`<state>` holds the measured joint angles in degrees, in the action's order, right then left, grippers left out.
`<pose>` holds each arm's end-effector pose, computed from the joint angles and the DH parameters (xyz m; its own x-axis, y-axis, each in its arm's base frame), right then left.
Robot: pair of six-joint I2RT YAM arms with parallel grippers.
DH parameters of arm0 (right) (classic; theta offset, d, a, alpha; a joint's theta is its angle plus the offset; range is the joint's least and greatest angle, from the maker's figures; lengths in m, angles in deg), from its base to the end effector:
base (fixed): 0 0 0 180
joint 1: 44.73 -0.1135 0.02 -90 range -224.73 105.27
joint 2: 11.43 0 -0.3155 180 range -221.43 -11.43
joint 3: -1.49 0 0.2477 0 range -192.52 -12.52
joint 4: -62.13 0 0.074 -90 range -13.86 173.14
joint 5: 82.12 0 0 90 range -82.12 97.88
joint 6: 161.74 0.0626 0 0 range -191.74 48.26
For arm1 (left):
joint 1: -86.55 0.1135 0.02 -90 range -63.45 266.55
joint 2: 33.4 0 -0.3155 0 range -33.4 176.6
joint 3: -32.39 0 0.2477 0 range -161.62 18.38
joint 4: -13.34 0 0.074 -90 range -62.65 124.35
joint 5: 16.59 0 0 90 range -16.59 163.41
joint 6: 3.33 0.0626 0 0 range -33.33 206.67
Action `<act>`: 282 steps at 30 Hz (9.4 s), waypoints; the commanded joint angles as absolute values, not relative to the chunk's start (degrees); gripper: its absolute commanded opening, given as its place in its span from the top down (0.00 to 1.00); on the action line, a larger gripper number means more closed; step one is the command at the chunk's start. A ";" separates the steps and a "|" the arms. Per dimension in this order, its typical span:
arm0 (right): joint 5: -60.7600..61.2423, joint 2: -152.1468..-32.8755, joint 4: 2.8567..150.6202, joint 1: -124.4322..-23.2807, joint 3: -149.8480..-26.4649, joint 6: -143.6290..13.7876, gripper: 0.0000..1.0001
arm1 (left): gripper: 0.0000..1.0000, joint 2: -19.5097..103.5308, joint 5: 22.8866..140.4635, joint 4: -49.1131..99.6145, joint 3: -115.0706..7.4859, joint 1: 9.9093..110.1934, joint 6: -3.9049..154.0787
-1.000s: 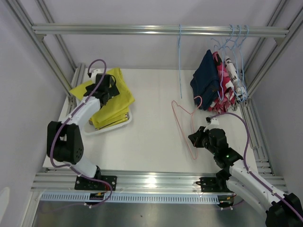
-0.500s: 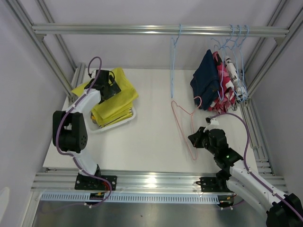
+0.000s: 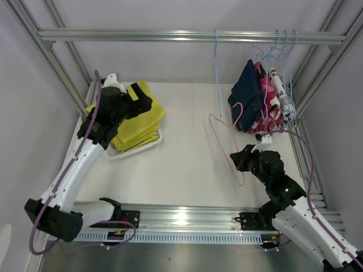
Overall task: Remove the trousers from the hanger
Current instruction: Place the hanger at the clothesline, then pick up the hanger from the clothesline.
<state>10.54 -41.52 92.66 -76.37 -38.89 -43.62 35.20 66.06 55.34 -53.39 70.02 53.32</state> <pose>0.1027 0.0599 0.2687 -0.4893 0.2515 -0.8351 -0.2906 0.8557 0.4281 0.2564 -0.0677 0.4233 -0.4301 -0.4411 -0.7877 -0.0785 0.8875 -0.4541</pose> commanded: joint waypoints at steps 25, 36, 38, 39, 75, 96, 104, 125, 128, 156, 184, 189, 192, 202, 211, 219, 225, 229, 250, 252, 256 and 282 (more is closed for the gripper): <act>40.22 -81.56 102.77 -86.83 -100.58 -66.46 1.00 | 0.01 20.22 58.47 42.30 -42.18 47.79 70.32; 38.04 -89.65 104.71 -82.09 -110.61 -68.93 1.00 | 0.00 22.59 64.18 43.70 -43.23 52.09 67.42; 34.63 -90.70 104.44 -79.90 -110.61 -68.31 1.00 | 0.01 22.68 64.36 43.79 -43.23 52.36 67.33; 33.64 -91.23 104.36 -77.97 -110.70 -68.05 1.00 | 0.00 22.77 64.45 43.79 -43.15 52.54 67.33; 26.78 -97.74 100.05 -81.47 -102.70 -65.93 1.00 | 0.01 24.44 71.39 43.53 -43.24 57.72 64.43; 33.37 -96.51 103.30 -85.42 -102.79 -67.34 0.60 | 0.01 24.88 72.45 43.70 -43.50 58.43 64.17; 36.88 -90.45 105.85 -86.21 -100.68 -67.60 0.33 | 0.01 25.31 72.71 44.05 -43.85 58.51 64.52; 41.36 -79.36 113.05 -73.74 -101.46 -68.66 0.29 | 0.01 26.02 72.18 44.67 -44.29 58.51 65.40; 42.51 -81.12 113.32 -72.60 -101.99 -69.98 0.29 | 0.01 26.02 72.10 44.76 -44.29 58.51 65.48; 25.04 -92.21 104.19 -59.15 -104.46 -69.19 0.51 | 0.01 25.67 72.97 44.49 -44.29 59.13 65.05; -19.44 -83.41 74.58 -45.70 -82.66 -46.96 0.55 | 0.01 25.75 75.52 44.40 -44.20 59.74 64.52; -22.35 -83.24 70.61 -45.34 -81.52 -44.67 0.55 | 0.01 25.75 75.87 44.41 -44.29 59.92 64.34; -23.23 -83.59 68.94 -45.26 -80.90 -43.52 0.55 | 0.01 25.75 76.05 44.49 -44.20 59.92 64.34; -25.51 -85.52 61.91 -45.26 -78.27 -39.57 0.57 | 0.01 25.58 76.40 44.41 -44.29 60.01 64.25; -26.22 -87.10 58.83 -43.59 -78.00 -37.99 0.64 | 0.00 25.58 76.66 44.32 -44.20 60.27 64.08; -26.57 -88.16 57.34 -43.32 -78.18 -37.11 0.81 | 0.01 25.58 76.84 44.32 -44.03 60.45 64.08; -26.57 -88.07 56.98 -43.24 -78.18 -37.11 1.00 | 0.01 25.58 76.84 44.32 -44.11 60.45 63.99; -26.57 -87.28 56.81 -43.24 -78.18 -36.93 1.00 | 0.01 25.58 77.02 44.23 -44.20 60.53 63.99; -22.44 -85.70 62.34 -43.24 -88.71 -38.34 1.00 | 0.01 25.58 77.63 44.14 -44.11 60.54 63.82; -22.18 -86.31 63.48 -43.24 -90.04 -38.69 1.00 | 0.01 25.67 77.63 44.14 -44.03 60.54 63.82; -22.26 -87.19 64.45 -43.24 -92.94 -38.78 1.00 | 0.01 25.84 77.55 44.14 -44.11 60.54 63.82; -24.29 -78.23 67.44 -43.32 -87.23 -41.06 1.00 | 0.01 25.93 77.54 44.14 -44.20 60.54 63.99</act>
